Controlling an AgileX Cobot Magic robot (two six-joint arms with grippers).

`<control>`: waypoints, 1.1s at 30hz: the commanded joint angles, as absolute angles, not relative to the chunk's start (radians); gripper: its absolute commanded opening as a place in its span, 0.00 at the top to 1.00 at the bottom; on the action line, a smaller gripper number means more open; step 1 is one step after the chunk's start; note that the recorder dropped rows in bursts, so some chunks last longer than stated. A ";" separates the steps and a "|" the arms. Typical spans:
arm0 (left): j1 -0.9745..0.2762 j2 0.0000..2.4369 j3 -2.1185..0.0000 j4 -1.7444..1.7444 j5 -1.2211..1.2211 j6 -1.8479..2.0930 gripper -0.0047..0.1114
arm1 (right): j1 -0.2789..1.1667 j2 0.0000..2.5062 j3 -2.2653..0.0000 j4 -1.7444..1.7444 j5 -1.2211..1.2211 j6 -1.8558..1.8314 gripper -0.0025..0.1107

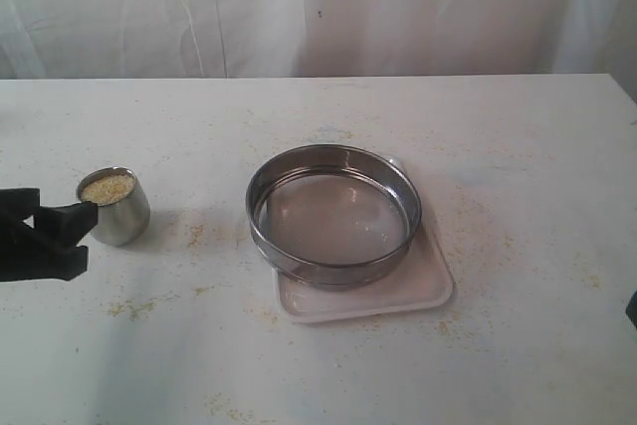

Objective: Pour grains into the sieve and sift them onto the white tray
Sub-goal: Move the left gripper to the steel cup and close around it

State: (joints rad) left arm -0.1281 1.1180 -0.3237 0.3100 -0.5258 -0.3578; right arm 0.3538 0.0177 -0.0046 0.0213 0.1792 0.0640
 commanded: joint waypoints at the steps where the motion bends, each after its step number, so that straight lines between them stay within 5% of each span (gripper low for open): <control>1: -0.130 1.228 -0.221 0.231 -0.826 -0.279 0.35 | 0.347 0.011 0.000 0.018 0.170 0.064 0.98; 11: -0.130 1.431 -0.171 0.188 -1.096 -0.239 0.16 | 0.347 0.011 0.000 0.018 0.170 0.064 0.98; 33: -0.130 1.835 -0.381 0.117 -1.221 -0.220 0.16 | 0.347 0.011 0.000 0.018 0.170 0.064 0.98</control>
State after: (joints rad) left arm -0.1281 1.8115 -0.3614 0.1361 -1.2171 -0.2230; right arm 0.3538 0.0177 -0.0046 0.0213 0.1792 0.0640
